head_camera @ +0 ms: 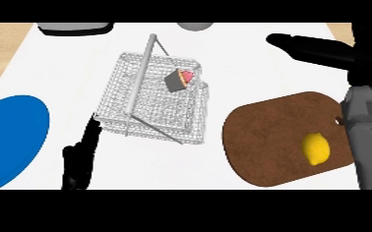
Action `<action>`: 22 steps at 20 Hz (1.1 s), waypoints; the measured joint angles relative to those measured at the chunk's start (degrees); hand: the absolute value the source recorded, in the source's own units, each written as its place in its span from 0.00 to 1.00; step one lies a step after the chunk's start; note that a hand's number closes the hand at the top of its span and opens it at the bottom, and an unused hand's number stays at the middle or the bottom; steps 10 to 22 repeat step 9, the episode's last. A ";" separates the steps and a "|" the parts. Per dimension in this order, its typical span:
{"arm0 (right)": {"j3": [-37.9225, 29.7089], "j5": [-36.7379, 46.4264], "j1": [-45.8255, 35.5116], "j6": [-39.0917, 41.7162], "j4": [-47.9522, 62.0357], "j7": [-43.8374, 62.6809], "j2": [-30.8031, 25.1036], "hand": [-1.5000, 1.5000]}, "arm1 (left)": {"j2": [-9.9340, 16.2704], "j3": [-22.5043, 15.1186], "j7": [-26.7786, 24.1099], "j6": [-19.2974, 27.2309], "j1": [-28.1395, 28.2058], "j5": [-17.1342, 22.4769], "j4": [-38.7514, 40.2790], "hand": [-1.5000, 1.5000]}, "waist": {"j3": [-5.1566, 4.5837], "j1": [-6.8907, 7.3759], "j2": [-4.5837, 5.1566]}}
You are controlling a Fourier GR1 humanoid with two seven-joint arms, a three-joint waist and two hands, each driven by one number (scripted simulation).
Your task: Pick the cupcake from the cutting board and place it in the tiered basket
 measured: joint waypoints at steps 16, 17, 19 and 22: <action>-22.83 -25.40 20.55 16.86 -12.44 -7.45 -12.20 0.00 | 0.29 0.62 1.10 -0.11 0.02 0.32 -0.56 0.50 | 0.06 -0.50 0.09; -22.83 -25.40 20.55 16.86 -12.44 -7.45 -12.20 0.00 | 0.29 0.62 1.10 -0.11 0.02 0.32 -0.56 0.50 | 0.06 -0.50 0.09; -22.83 -25.40 20.55 16.86 -12.44 -7.45 -12.20 0.00 | 0.29 0.62 1.10 -0.11 0.02 0.32 -0.56 0.50 | 0.06 -0.50 0.09; -22.83 -25.40 20.55 16.86 -12.44 -7.45 -12.20 0.00 | 0.29 0.62 1.10 -0.11 0.02 0.32 -0.56 0.50 | 0.06 -0.50 0.09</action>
